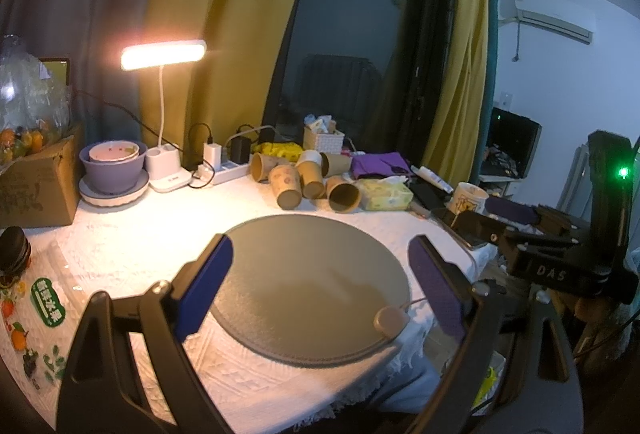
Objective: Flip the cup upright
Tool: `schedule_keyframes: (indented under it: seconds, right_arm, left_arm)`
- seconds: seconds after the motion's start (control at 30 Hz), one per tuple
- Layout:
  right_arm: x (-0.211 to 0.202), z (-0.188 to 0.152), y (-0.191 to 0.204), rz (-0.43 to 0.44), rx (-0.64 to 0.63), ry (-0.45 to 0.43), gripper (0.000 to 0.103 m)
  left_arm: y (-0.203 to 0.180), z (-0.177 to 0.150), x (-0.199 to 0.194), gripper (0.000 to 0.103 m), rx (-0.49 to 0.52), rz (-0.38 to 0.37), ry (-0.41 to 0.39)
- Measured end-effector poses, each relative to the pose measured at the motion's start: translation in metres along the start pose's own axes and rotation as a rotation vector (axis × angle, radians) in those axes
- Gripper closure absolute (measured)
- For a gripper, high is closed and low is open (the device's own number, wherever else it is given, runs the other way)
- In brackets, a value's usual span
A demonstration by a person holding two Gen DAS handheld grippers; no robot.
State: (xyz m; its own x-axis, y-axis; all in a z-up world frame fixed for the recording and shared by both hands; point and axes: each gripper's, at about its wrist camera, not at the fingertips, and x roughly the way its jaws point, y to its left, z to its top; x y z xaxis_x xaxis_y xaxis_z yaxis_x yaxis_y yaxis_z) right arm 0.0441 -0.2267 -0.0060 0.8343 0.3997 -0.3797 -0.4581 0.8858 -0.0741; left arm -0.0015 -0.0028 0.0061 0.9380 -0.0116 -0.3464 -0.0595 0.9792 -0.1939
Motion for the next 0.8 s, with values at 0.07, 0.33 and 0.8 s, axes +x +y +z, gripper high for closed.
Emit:
schedule_keyframes:
  seconds: [0.07,0.33,0.8]
  right_arm:
    - [0.000,0.000,-0.001,0.001,0.000,-0.001,0.033]
    - [0.002,0.006,0.007,-0.003,-0.011,-0.009,0.033]
    - [0.053,0.022,-0.018,-0.016,-0.009,0.035,0.033]
  left_arm:
    - [-0.001,0.000,0.000,0.013,0.002,-0.001,-0.002]
    - [-0.002,0.005,0.008,0.013,0.012,-0.016,0.007]
    - [-0.003,0.026,0.085,0.013,0.051,-0.056,0.092]
